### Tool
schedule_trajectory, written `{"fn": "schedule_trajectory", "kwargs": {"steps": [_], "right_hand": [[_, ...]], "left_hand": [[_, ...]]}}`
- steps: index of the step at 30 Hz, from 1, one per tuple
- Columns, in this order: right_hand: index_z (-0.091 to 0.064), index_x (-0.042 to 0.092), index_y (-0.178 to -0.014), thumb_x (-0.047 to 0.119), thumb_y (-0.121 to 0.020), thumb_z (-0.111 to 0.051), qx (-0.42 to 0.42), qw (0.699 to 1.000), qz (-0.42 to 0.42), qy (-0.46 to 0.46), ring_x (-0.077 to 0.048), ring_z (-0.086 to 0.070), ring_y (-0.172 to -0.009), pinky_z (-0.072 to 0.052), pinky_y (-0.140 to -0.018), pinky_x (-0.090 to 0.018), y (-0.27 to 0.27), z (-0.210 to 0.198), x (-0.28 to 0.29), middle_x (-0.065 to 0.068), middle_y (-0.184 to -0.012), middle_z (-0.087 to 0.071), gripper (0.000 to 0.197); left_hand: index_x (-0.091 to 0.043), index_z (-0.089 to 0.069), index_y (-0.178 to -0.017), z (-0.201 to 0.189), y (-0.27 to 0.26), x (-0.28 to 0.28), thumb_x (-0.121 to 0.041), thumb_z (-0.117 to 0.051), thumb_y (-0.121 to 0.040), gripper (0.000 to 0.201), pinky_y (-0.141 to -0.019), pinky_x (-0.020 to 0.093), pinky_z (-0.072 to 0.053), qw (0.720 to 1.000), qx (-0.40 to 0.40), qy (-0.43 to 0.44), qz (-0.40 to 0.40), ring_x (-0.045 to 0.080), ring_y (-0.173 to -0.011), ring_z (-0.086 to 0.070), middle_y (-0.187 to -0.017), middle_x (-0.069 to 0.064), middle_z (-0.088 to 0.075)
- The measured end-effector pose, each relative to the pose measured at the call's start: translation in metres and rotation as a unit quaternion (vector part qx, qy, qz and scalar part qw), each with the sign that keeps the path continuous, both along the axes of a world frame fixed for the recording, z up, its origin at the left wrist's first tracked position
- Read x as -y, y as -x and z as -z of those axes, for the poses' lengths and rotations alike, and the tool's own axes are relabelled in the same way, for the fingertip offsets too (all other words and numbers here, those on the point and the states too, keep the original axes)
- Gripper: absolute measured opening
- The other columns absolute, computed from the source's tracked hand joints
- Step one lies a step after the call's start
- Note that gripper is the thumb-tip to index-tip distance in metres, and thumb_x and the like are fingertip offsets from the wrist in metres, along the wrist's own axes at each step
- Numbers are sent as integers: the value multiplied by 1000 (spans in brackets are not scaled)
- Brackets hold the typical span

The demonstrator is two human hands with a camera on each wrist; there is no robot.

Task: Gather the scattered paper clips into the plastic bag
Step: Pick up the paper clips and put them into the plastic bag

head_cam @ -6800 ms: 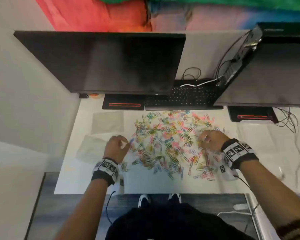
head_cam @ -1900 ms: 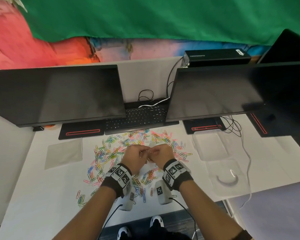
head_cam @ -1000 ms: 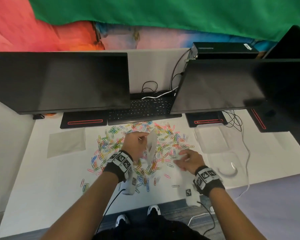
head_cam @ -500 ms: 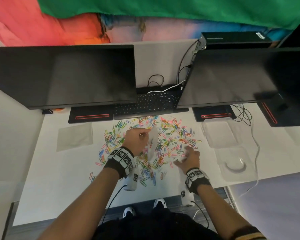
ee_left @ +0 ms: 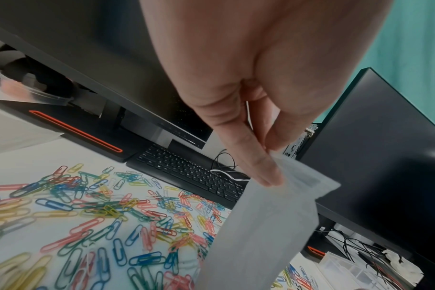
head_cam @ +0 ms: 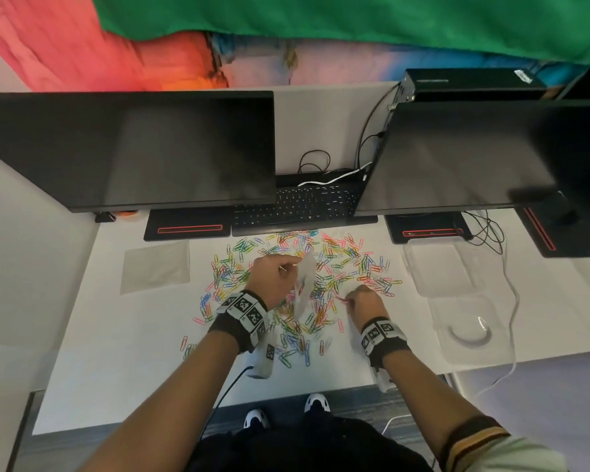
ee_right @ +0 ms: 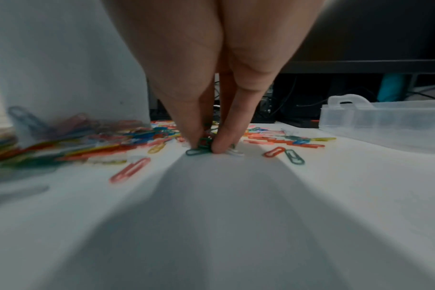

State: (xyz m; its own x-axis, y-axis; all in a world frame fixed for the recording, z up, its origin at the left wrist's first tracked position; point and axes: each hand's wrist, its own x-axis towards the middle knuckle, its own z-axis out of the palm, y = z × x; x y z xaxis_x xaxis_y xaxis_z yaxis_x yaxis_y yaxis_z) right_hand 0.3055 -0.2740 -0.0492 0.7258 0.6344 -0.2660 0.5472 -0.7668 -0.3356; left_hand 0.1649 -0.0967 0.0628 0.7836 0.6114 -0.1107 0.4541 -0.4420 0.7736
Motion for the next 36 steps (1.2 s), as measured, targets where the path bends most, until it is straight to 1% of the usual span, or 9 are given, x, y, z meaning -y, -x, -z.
{"fn": "schedule_trajectory", "kwargs": {"steps": [7, 9, 11, 12, 15, 18, 24, 29, 36], "right_hand": [[-77, 16, -88, 36, -82, -70, -241, 939, 237, -66, -18, -68, -91, -51, -91, -27, -30, -24, 18, -2, -91, -76, 22], [-75, 13, -94, 22, -83, -73, -351, 873, 299, -157, -19, -67, -101, -50, -96, -31, -35, -32, 18, -7, -107, -73, 15], [-68, 0, -109, 5, -83, -72, -494, 719, 369, -321, -23, -64, -110, -54, -93, -30, -37, -45, 18, -16, -117, -67, 27], [-64, -3, -116, 3, -84, -69, -537, 672, 365, -357, -23, -63, -113, -55, -90, -29, -39, -54, 17, -17, -120, -65, 33], [-60, -3, -123, 5, -85, -69, -605, 625, 291, -398, -22, -62, -116, -54, -92, -28, -38, -87, 8, -16, -122, -65, 40], [-61, -4, -120, 8, -82, -69, -617, 643, 235, -387, -22, -65, -111, -54, -93, -28, -31, -104, -3, -16, -118, -68, 41], [-70, -5, -101, -2, -83, -68, -508, 771, 208, -323, -28, -72, -92, -57, -87, -33, -13, -102, -23, -19, -97, -73, 18], [-76, 10, -94, 6, -81, -69, -267, 935, 93, -215, -6, -62, -68, -46, -60, -13, -14, -93, -32, 1, -78, -70, 15], [-75, 3, -76, 19, -85, -68, -154, 972, 23, -174, -17, -55, -55, -47, -57, -23, -14, -90, -36, -11, -70, -70, 20]], "left_hand": [[-10, -72, -115, -3, -7, 8, -8, -54, -94, 28, -73, 11, -47, 1000, 1, 16, 15, 12, -80, -63, -105, 6, -74], [-9, -72, -115, -3, -11, 11, -7, -54, -94, 28, -64, 4, -43, 1000, 0, 17, 18, 10, -74, -60, -101, 8, -74], [-7, -72, -113, -2, -16, 15, -5, -54, -93, 27, -66, 5, -45, 1000, 4, 22, 20, 13, -77, -62, -103, 8, -74], [-7, -73, -113, -1, -19, 17, -5, -54, -93, 27, -71, 11, -47, 999, 7, 25, 22, 18, -84, -66, -105, 8, -74], [-8, -73, -113, 2, -27, 23, -6, -53, -93, 27, -74, 19, -49, 999, 1, 24, 32, 20, -82, -66, -107, 9, -74], [-10, -73, -112, 5, -36, 27, -7, -53, -94, 27, -74, 22, -54, 999, 1, 17, 40, 11, -72, -61, -100, 8, -76], [-10, -73, -112, 4, -45, 35, -7, -55, -93, 26, -78, 27, -56, 999, -4, 6, 44, 14, -71, -64, -96, 10, -76], [-11, -73, -112, 3, -51, 44, -10, -58, -94, 24, -75, 32, -58, 998, -8, -11, 62, 19, -71, -70, -91, 9, -75], [-9, -74, -109, 9, -53, 48, -4, -55, -92, 25, -81, 38, -59, 1000, -12, 1, 25, 21, -73, -71, -93, 11, -74]]}}
